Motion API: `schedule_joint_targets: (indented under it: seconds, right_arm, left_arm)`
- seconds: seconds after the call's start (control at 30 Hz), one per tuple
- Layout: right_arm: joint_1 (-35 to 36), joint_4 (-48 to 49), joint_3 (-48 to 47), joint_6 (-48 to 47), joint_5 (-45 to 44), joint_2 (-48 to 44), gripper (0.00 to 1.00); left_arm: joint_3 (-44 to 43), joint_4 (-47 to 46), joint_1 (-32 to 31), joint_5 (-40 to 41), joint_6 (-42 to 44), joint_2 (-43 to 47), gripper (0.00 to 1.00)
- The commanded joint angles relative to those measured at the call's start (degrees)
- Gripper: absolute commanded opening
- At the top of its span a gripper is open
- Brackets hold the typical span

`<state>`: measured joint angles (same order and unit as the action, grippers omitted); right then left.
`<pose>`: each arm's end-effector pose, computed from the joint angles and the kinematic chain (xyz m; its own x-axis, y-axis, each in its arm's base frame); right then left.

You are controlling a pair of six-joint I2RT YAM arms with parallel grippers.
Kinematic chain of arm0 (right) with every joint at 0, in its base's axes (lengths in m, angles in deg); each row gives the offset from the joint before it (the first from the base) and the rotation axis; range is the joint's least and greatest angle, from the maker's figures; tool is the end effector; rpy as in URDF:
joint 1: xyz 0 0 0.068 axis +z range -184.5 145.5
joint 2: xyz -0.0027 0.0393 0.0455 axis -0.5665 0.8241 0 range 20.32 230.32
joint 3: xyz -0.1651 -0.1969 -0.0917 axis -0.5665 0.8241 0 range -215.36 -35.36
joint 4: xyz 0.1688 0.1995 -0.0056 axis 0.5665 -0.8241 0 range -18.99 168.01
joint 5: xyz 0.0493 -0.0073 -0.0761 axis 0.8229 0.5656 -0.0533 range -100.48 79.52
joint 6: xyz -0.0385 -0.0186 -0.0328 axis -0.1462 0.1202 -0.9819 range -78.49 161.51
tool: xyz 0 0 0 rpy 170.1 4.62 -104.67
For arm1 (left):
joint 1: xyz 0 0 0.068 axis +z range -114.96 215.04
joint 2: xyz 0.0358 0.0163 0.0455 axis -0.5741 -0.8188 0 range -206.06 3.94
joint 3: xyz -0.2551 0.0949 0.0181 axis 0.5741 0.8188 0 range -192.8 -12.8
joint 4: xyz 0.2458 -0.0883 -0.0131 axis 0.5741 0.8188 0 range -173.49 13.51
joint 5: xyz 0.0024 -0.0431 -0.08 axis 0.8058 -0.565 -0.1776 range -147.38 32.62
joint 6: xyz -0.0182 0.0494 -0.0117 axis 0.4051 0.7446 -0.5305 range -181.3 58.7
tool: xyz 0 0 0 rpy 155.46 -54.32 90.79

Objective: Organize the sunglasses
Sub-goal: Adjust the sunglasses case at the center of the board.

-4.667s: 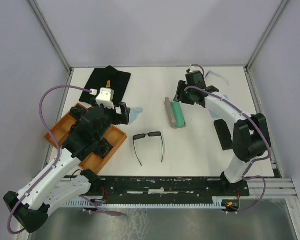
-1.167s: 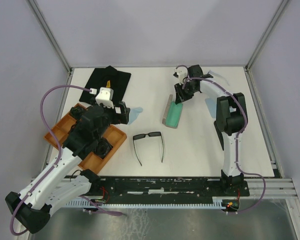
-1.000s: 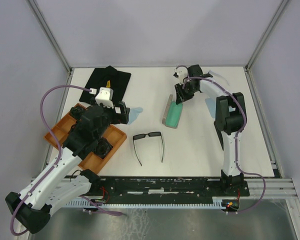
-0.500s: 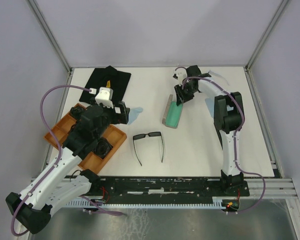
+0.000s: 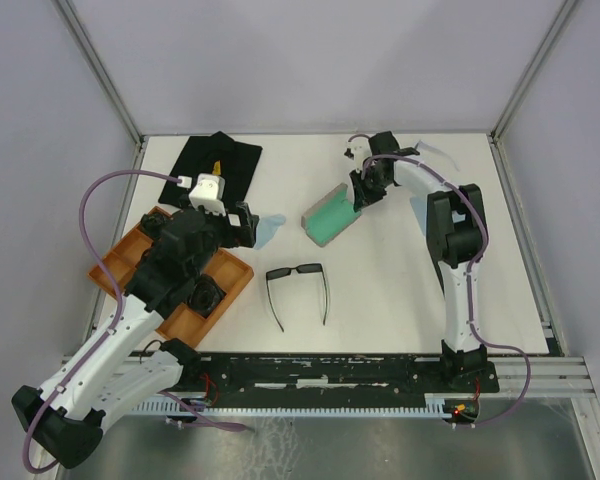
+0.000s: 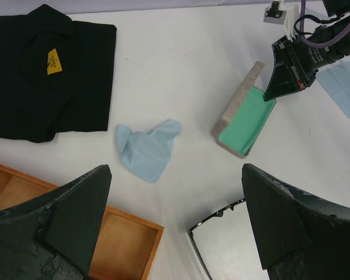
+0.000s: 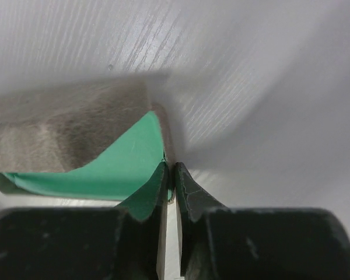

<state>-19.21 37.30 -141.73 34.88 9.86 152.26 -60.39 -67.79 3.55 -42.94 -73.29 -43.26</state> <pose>0.4661 0.1403 0.1600 -0.8331 -0.3400 -0.4363 -0.4815 0.8339 0.2697 0.1665 -0.0915 0.3402 -0.2827 -0.0628 -0.9572 0.2474 0.9593 -0.1360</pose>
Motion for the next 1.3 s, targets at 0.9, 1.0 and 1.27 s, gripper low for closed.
schedule_joint_targets:
  seconds: [0.9, 1.0, 1.27]
  right_arm:
    - [3.5, 28.2, 33.1, 36.6, -19.9, -20.1, 0.18]
    - [3.5, 28.5, 33.9, 36.0, -21.2, -21.7, 0.42]
    - [3.4, 30.0, 40.8, 32.4, -23.2, -34.4, 0.52]
  left_arm:
    - [0.0, -3.2, 1.1, -1.6, -2.9, 0.8, 0.99]
    - [0.0, -3.2, 1.0, -1.4, -2.9, 1.0, 0.99]
    - [0.0, -3.2, 1.2, -1.6, -3.0, 1.1, 0.99]
